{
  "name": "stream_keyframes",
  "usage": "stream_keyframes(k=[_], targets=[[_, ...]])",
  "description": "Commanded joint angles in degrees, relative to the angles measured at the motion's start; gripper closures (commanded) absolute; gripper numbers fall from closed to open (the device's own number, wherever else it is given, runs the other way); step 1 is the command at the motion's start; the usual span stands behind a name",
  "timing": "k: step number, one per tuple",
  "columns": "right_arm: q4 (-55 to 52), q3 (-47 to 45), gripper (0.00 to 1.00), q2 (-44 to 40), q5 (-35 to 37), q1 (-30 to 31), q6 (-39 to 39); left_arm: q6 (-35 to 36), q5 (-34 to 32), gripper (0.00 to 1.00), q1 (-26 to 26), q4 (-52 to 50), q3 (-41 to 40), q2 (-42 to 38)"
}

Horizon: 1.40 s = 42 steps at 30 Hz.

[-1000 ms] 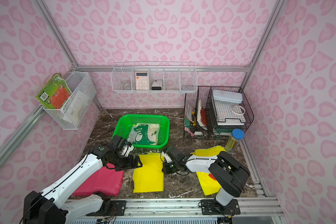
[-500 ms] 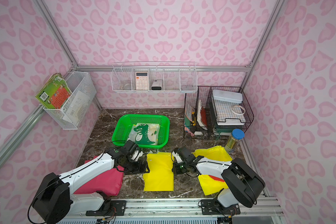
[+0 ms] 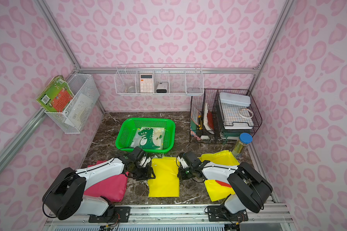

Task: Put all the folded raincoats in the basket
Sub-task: Pick up the raincoat from the center of the board.

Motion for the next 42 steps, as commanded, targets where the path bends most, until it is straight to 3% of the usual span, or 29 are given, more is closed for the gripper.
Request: stream_keyframes(k=[1,10,27,42], targets=[[-2.2,0.2,1.0,-0.1,0.7,-0.1,-0.6,-0.3,1.8,0.56,-0.2,3.3,-0.1,1.1],[-3.3,0.1,1.0,-1.2,0.4,-0.1,-1.0,-0.1,2.2,0.99,-0.7,3.2,-0.4,0.8],[-13.6,3.6,1.0,-10.6,-0.5,3.7,-1.1,-2.2,3.7,1.0,-5.2,-8.6,1.1,-11.7],[-23.8,9.7,1.0,-21.0,-1.4,5.1,-0.2,-5.3,2.5,1.0,-5.7,-18.3,6.9,-24.2]])
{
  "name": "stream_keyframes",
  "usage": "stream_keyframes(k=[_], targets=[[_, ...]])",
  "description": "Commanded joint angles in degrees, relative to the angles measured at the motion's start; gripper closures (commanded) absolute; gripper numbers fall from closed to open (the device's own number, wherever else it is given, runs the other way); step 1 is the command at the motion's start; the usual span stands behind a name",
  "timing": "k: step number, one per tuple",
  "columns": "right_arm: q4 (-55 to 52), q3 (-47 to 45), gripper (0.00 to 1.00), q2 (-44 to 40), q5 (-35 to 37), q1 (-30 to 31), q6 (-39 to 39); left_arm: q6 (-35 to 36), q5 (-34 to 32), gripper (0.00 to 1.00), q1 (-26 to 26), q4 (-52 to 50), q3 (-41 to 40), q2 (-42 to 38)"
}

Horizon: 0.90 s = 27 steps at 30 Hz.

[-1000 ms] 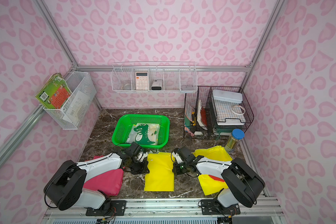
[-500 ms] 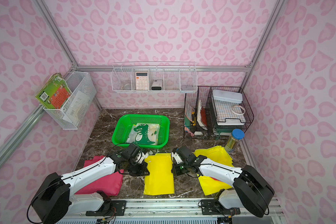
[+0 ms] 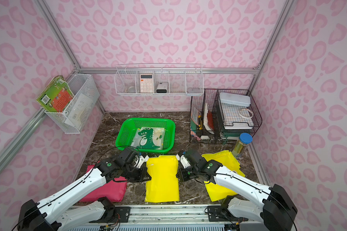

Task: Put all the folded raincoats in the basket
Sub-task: Pick up the raincoat from the center of the board, then place the raincoat in the basket.

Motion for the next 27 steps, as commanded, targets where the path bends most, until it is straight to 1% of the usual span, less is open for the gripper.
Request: stream_keyframes(k=[1,8,12,16,20,27], targets=[[-2.7,2.4,1.0,-0.8,-0.5,0.1,0.0,-1.4,-0.5,1.0,0.0,-2.5,2.0,-1.2],[-2.4,7.5,1.0,0.9,-0.5,-0.1,-0.9,-0.5,-1.5,1.0,0.0,-3.1,8.1,1.4],[-1.4,10.3,1.0,3.0,-0.7,-1.2,-1.7,-0.5,-4.7,1.0,0.0,-5.0,12.0,3.7],[0.5,13.5,1.0,5.5,-0.9,-2.7,-2.2,2.2,-7.4,1.0,1.0,-6.2,16.2,6.6],[3.9,16.8,1.0,8.6,-1.0,-4.5,-2.4,5.2,-6.6,1.0,5.0,-6.7,20.4,10.1],[9.0,24.5,1.0,16.5,-0.7,-6.3,-1.9,9.9,-2.8,1.0,15.0,-6.4,26.0,15.1]])
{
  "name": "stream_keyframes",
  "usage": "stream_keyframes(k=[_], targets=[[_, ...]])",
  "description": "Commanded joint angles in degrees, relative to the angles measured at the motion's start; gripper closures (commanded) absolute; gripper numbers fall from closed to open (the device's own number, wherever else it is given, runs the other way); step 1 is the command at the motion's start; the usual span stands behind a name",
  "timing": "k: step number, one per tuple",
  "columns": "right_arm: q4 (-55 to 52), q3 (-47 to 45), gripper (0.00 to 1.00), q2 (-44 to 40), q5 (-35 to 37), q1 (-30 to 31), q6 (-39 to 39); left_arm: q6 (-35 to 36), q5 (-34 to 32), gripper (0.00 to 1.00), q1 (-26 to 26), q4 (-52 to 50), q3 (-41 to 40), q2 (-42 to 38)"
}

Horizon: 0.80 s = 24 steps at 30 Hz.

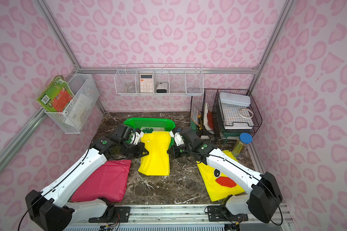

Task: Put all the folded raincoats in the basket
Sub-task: Place the raincoat in the basket.

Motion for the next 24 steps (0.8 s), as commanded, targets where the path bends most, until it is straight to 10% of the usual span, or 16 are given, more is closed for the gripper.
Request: stream_keyframes(k=[1,24], targets=[[4.7,3.9,1.0,3.2,-0.2,-0.5,0.1,4.2,2.5,1.0,3.3,-0.4,2.6,2.0],[8.6,26.9,1.0,32.3,-1.0,-7.0,1.4,13.1,8.1,1.0,19.4,-1.7,25.7,31.6]])
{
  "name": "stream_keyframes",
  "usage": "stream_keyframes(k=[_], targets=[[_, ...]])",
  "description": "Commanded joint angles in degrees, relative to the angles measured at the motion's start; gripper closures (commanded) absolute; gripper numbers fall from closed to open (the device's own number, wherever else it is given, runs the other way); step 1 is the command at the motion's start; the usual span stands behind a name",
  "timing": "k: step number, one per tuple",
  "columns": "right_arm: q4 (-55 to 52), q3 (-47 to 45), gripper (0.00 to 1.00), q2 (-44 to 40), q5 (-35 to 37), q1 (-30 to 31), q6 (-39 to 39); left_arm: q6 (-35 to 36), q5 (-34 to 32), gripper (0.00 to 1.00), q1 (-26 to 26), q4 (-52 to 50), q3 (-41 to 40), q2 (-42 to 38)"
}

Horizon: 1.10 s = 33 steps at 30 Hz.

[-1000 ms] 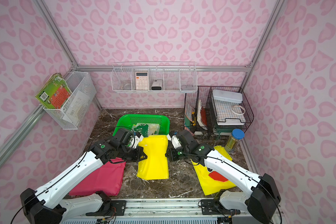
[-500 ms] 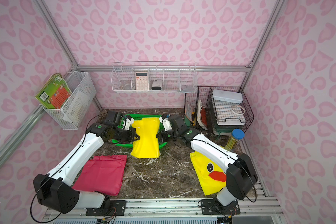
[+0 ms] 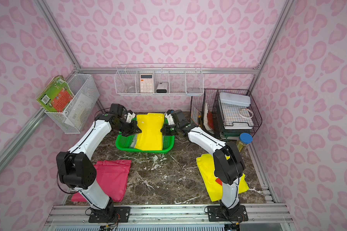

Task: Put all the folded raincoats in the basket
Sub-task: Place the raincoat in the basket.

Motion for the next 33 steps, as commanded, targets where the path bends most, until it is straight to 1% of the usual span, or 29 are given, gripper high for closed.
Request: stream_keyframes(k=[1,6,10,19,20,21,23,24,25,26,28,29,31,33], targets=[[0.3,2.6,1.0,2.8,-0.4,-0.1,-0.2,1.8,1.3,1.0,0.7,-1.4,3.0,3.6],[-1.7,5.7,1.0,7.4,-0.7,0.0,-0.8,2.9,0.4,1.0,1.2,-2.4,6.2,8.5],[-1.8,5.8,1.0,9.2,-0.6,0.1,-1.1,3.8,-0.3,1.0,1.6,-3.7,8.7,11.2],[-2.9,6.5,0.99,12.3,-0.4,0.1,-1.7,4.4,-1.2,1.0,2.3,-4.2,7.7,13.4],[-3.2,6.7,0.97,12.5,-0.4,0.1,-1.8,4.4,-1.4,1.0,2.3,-4.2,7.4,13.3],[-3.4,7.0,0.93,12.6,-0.3,0.1,-2.0,4.5,-1.5,1.0,2.4,-4.1,7.0,13.2],[-4.2,7.8,0.81,12.9,0.0,0.1,-2.2,4.6,-1.8,1.0,2.5,-4.2,6.8,13.1],[-4.6,8.1,0.74,12.9,0.0,0.1,-2.5,4.7,-2.0,0.99,2.5,-4.4,6.8,12.9],[-5.0,8.4,0.66,12.9,0.2,0.1,-2.7,4.7,-2.1,0.92,2.7,-4.4,6.8,12.8],[-5.3,8.8,0.6,12.7,0.3,0.1,-2.9,4.7,-2.2,0.84,2.7,-4.6,6.8,12.5],[-6.1,9.3,0.52,12.0,0.9,0.1,-3.5,4.8,-2.4,0.56,2.8,-4.9,7.1,11.8],[-6.3,9.5,0.49,11.5,1.3,0.1,-3.7,4.8,-2.8,0.46,2.8,-5.1,7.2,11.3],[-6.9,9.8,0.46,10.4,1.8,0.1,-4.1,4.8,-4.1,0.31,2.8,-5.6,7.6,10.3],[-7.2,9.8,0.44,9.1,2.4,0.2,-4.4,5.0,-5.7,0.22,2.8,-6.3,7.9,9.2]])
